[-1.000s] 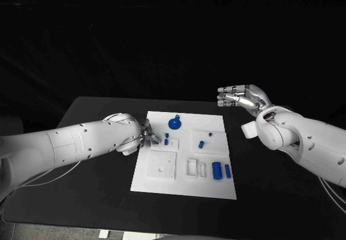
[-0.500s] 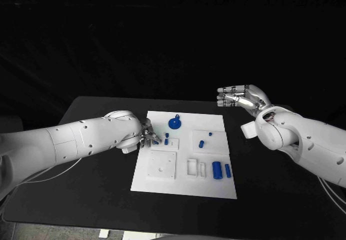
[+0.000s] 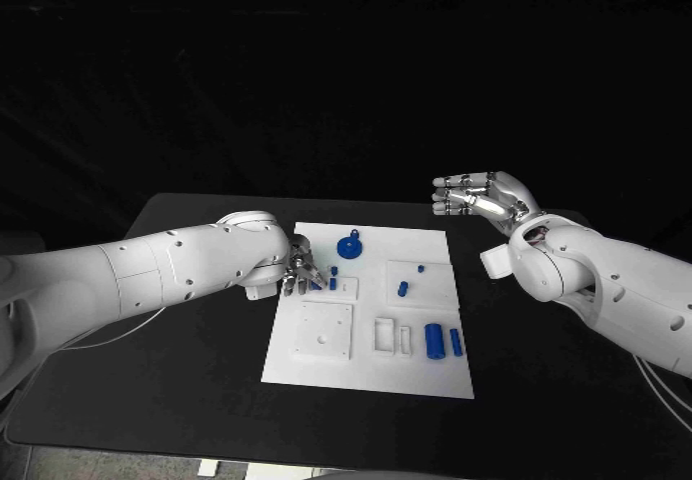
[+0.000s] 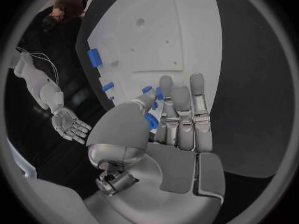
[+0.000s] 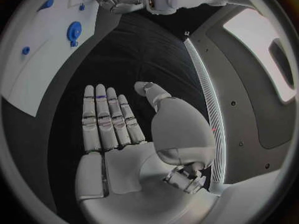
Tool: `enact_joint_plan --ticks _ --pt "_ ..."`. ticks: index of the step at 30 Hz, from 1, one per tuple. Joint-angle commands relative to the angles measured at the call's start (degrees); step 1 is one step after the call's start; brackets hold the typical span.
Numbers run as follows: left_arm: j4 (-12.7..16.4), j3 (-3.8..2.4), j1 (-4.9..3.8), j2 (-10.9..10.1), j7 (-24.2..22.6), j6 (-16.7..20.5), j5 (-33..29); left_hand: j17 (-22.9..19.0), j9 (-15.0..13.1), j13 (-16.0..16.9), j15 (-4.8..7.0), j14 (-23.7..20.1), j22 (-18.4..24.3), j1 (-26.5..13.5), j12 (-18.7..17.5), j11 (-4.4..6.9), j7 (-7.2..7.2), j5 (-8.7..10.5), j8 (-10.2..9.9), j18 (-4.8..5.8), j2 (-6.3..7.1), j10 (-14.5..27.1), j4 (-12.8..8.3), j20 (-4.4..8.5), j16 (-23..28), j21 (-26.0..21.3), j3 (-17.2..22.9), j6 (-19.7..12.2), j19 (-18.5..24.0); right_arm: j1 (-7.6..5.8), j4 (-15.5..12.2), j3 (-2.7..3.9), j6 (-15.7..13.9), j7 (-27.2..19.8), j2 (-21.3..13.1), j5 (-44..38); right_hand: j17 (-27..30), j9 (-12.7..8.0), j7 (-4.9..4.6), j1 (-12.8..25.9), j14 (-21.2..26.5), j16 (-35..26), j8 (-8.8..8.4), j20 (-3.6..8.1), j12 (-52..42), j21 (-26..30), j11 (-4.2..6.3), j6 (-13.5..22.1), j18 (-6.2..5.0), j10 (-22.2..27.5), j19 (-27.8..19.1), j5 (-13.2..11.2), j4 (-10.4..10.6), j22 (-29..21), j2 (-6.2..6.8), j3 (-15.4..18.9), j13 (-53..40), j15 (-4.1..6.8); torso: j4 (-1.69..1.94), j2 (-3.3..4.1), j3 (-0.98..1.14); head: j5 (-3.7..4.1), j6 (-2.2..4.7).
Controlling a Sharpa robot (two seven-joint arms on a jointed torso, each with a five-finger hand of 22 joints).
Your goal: Assemble the parts on the task board
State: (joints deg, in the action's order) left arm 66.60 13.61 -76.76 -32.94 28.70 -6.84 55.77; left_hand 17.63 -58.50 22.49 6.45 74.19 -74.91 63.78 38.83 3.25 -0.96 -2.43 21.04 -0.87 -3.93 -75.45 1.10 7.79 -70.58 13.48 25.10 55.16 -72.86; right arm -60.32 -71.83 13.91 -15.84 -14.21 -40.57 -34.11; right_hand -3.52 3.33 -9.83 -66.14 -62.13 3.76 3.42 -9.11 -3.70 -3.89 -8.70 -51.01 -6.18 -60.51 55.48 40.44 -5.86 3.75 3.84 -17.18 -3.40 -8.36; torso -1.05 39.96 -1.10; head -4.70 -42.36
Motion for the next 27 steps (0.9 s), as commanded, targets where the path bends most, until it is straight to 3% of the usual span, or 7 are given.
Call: enact_joint_plan --ticks 1,11,27 --pt "-0.86 -0.05 -0.37 0.63 0.1 -3.96 0.63 -0.8 1.23 -0.67 -0.13 -0.6 -1.1 2.31 0.58 0.06 0.13 -0.33 1.46 0.87 -1.65 0.49 -3.08 -0.34 -0.52 0.28 3.14 -0.76 0.29 0.04 0.0 0.04 0.99 -0.37 0.15 -0.05 0.07 -0.07 0.04 0.23 0.42 -0.2 -0.17 -0.16 0.23 0.03 -0.03 0.34 -0.63 0.53 -0.4 0.33 -0.1 -0.08 -0.33 0.35 0.09 -0.1 -0.02 0.02 -0.04 0.01 0.04" --pt "-3.11 -0.05 -0.82 1.8 0.3 -5.66 3.42 -1.67 3.41 -1.44 -0.12 -0.69 -1.13 2.45 1.23 0.06 0.1 -0.33 2.71 0.87 -1.62 0.58 -4.29 -0.31 -1.22 0.66 2.88 -1.02 0.37 0.05 0.09 0.04 1.01 -0.36 0.27 -0.05 0.07 -0.08 0.05 0.2 0.43 -0.2 -0.18 -0.17 0.24 0.01 -0.04 0.42 -0.64 0.55 -0.39 0.38 -0.05 -0.07 -0.36 0.55 0.09 -0.09 0.16 -0.02 -0.1 0.08 -0.09" --pt "-5.48 -0.02 -0.93 3.64 0.5 -9.64 4.36 -1.8 5.09 -1.92 -0.06 -0.76 -1.12 2.53 1.41 0.11 0.14 -0.33 3.15 0.87 -1.67 0.26 -5.37 -0.27 -1.75 0.9 2.21 -0.86 0.49 0.05 0.13 0.04 1.08 -0.35 0.44 -0.05 0.07 -0.08 0.04 0.18 0.45 -0.19 -0.18 -0.18 0.23 0.02 -0.05 0.46 -0.64 0.56 -0.42 0.44 0.03 -0.07 -0.43 0.71 0.09 -0.12 0.14 -0.04 -0.13 0.08 -0.26"
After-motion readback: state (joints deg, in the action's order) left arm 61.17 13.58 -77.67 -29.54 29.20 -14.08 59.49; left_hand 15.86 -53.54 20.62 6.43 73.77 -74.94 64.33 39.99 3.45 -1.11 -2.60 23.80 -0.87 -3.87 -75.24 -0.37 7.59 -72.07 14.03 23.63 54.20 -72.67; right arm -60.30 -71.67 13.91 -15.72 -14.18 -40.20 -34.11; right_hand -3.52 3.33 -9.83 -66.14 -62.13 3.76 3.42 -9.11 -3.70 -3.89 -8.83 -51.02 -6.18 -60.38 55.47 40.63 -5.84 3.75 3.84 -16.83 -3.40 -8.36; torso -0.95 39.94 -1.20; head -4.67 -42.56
